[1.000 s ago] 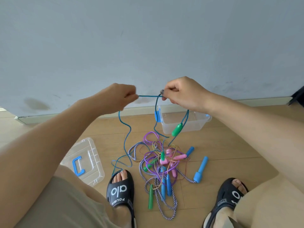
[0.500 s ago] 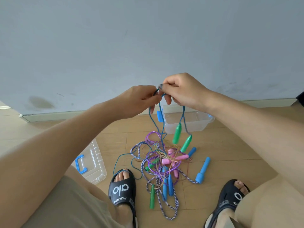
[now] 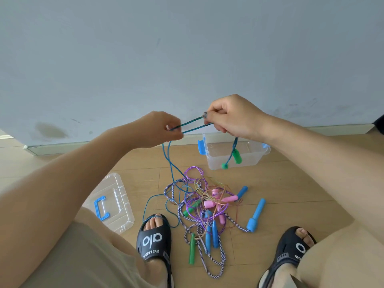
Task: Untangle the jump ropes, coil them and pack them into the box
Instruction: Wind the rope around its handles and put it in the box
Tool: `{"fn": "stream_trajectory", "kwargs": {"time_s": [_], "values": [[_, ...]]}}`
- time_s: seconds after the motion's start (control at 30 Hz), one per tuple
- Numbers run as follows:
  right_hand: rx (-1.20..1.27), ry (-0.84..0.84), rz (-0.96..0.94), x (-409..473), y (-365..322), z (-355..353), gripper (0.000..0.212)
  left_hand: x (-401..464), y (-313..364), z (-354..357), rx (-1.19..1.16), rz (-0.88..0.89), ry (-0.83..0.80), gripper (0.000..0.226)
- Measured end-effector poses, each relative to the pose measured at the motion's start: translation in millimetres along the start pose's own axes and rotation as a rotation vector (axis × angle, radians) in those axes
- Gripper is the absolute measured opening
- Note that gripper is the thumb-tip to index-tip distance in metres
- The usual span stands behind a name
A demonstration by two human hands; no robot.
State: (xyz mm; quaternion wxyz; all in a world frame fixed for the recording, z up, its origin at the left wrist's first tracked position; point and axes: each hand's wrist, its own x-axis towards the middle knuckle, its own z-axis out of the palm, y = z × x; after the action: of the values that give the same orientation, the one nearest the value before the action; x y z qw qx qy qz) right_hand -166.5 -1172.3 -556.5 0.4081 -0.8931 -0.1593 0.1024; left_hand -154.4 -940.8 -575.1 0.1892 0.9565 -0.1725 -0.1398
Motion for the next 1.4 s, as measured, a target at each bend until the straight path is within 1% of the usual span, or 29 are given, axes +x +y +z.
{"fn": "stream_trajectory", "kwargs": {"time_s": [0.07,0.13,0.2,0.23,0.27,0.3,0.33,0.37,0.4,0.43,0.47,0.5,0.57,0.6,0.67,0.7,0.77,0.83,0.9,0.97,1.0,1.03,1.1,1.13,1.2,1.27,1.33,1.4], "values": [[0.01,0.027,0.018,0.8,1.5,-4.7,0.026,1.1,-22.3,1.5,0.234,-0.109,-0.105,0.017],[0.035,0.045,0.033,1.7,3.3,-9.3,0.027,0.2,-38.5,4.8,0.376,-0.221,-0.213,0.012],[0.056,0.049,0.042,1.4,3.8,-10.1,0.027,0.0,-47.1,9.6,0.423,-0.276,-0.255,0.018],[0.067,0.046,0.043,1.2,3.3,-8.7,0.027,1.4,-48.1,12.1,0.376,-0.255,-0.235,0.025],[0.08,0.041,0.044,0.9,2.2,-6.9,0.027,2.9,-44.7,14.4,0.26,-0.208,-0.192,0.035],[0.092,0.035,0.044,1.0,1.0,-4.4,0.026,3.2,-36.0,16.0,0.09,-0.143,-0.146,0.045],[0.1,0.029,0.043,1.1,-0.5,-1.9,0.026,2.2,-23.4,16.9,-0.094,-0.073,-0.114,0.049],[0.104,0.024,0.042,1.6,-2.3,0.5,0.026,2.1,-9.9,17.4,-0.247,-0.012,-0.097,0.047],[0.109,0.022,0.042,2.1,-4.0,2.2,0.026,2.9,3.3,18.1,-0.342,0.039,-0.082,0.041],[0.12,0.021,0.043,3.0,-5.3,3.6,0.027,3.9,14.6,19.2,-0.384,0.078,-0.06,0.036],[0.14,0.019,0.043,3.5,-6.7,4.5,0.028,4.0,24.3,19.8,-0.381,0.11,-0.026,0.034],[0.17,0.019,0.047,4.1,-7.8,5.3,0.029,4.1,31.2,20.4,-0.327,0.134,0.038,0.037],[0.272,0.032,0.081,5.4,-9.6,6.4,0.028,5.9,36.9,21.9,-0.154,0.155,0.239,0.047],[0.342,0.041,0.111,6.0,-10.4,6.7,0.027,6.0,39.0,21.8,-0.106,0.158,0.334,0.05],[0.488,0.052,0.176,7.0,-12.1,6.5,0.025,5.0,45.7,19.6,-0.104,0.229,0.444,0.045],[0.556,0.052,0.204,7.0,-13.1,5.7,0.021,4.8,49.5,18.5,-0.102,0.282,0.455,0.04],[0.693,0.06,0.249,6.9,-13.7,3.4,0.009,2.3,55.7,17.7,-0.113,0.337,0.4,0.033],[0.856,0.084,0.299,7.3,-13.4,0.5,0.001,-1.6,57.8,20.7,-0.188,0.301,0.243,0.033],[1.065,0.116,0.361,8.1,-13.5,-1.9,0.004,-1.7,53.4,29.4,-0.242,0.216,0.069,0.046],[1.255,0.143,0.401,8.5,-14.1,-4.1,0.009,-1.0,51.3,37.9,-0.265,0.144,-0.061,0.059],[1.319,0.15,0.41,8.7,-14.6,-4.7,0.011,-0.2,51.5,41.8,-0.284,0.132,-0.102,0.058],[1.366,0.153,0.413,9.0,-15.1,-5.2,0.012,0.5,52.5,44.9,-0.318,0.132,-0.134,0.05],[1.416,0.159,0.404,9.5,-15.3,-5.2,0.01,0.2,56.8,47.4,-0.396,0.148,-0.18,0.031],[1.418,0.17,0.398,9.8,-14.8,-5.2,0.008,-0.4,59.5,47.4,-0.447,0.155,-0.21,0.03],[1.381,0.224,0.397,10.0,-12.4,-7.3,0.004,-2.1,63.2,47.1,-0.54,0.131,-0.29,0.036],[1.332,0.307,0.421,10.7,-6.8,-12.0,0.006,-3.7,65.2,45.3,-0.591,0.082,-0.334,0.037],[1.292,0.381,0.47,11.6,0.8,-18.6,0.005,-5.6,66.1,42.7,-0.681,0.017,-0.366,0.034],[1.272,0.419,0.517,12.4,8.4,-25.1,0.007,-7.2,65.5,39.6,-0.768,-0.047,-0.394,0.033]]}}
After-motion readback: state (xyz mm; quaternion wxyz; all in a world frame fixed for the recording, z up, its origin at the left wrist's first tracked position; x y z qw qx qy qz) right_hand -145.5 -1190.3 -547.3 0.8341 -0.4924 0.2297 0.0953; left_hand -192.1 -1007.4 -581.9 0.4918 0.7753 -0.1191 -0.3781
